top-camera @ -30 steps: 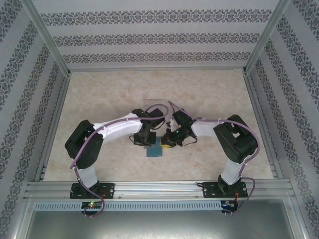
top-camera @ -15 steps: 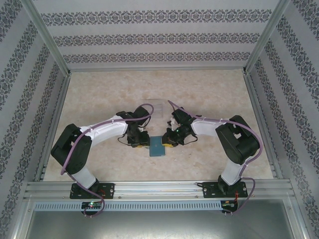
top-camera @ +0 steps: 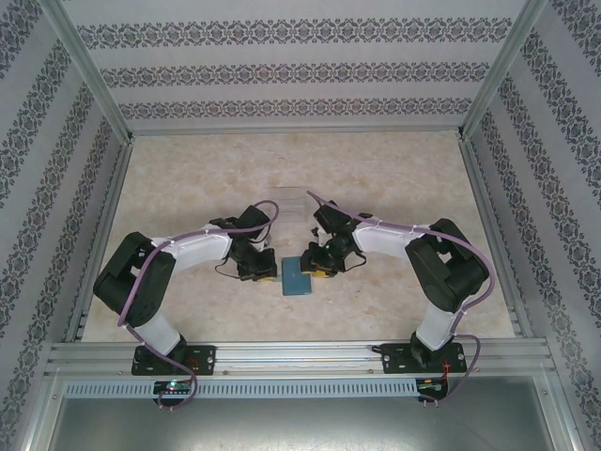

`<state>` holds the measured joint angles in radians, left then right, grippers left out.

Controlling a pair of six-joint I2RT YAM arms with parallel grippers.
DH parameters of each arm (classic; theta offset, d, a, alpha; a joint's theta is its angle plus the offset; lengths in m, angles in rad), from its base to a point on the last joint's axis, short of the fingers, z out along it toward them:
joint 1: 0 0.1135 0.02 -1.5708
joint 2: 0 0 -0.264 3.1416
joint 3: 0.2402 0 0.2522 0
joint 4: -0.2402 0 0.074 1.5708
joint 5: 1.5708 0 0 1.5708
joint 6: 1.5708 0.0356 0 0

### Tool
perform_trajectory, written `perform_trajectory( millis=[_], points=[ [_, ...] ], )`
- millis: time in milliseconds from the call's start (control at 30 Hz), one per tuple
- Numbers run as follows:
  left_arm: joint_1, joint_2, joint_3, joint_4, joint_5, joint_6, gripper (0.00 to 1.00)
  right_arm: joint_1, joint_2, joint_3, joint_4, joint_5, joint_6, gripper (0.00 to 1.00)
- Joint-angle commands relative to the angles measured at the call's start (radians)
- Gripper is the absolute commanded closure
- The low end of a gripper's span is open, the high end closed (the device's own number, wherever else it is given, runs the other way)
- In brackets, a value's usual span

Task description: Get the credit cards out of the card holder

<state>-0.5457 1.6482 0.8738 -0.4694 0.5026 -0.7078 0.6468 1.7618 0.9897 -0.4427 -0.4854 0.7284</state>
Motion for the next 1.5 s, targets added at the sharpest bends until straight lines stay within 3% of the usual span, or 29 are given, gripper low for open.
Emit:
perform_trajectory(
  millis=[0,400,633,933,1467],
  points=[
    [0.027,-0.029,-0.053,0.106,0.067,-0.009,0.92,0.029,-0.038,0.07,-0.14,0.131,-0.017,0.55],
    [0.083,-0.044,-0.183,0.28,0.183,-0.021,0.93,0.152,0.059,0.324,-0.375,0.392,0.053,0.17],
    [0.103,-0.026,-0.225,0.345,0.224,-0.028,0.93,0.203,0.171,0.47,-0.473,0.492,0.078,0.12],
    [0.111,-0.001,-0.239,0.377,0.254,-0.021,0.94,0.232,0.296,0.596,-0.499,0.49,0.075,0.1],
    [0.123,0.008,-0.237,0.351,0.251,-0.006,0.94,0.233,0.338,0.592,-0.517,0.522,0.071,0.11]
  ],
)
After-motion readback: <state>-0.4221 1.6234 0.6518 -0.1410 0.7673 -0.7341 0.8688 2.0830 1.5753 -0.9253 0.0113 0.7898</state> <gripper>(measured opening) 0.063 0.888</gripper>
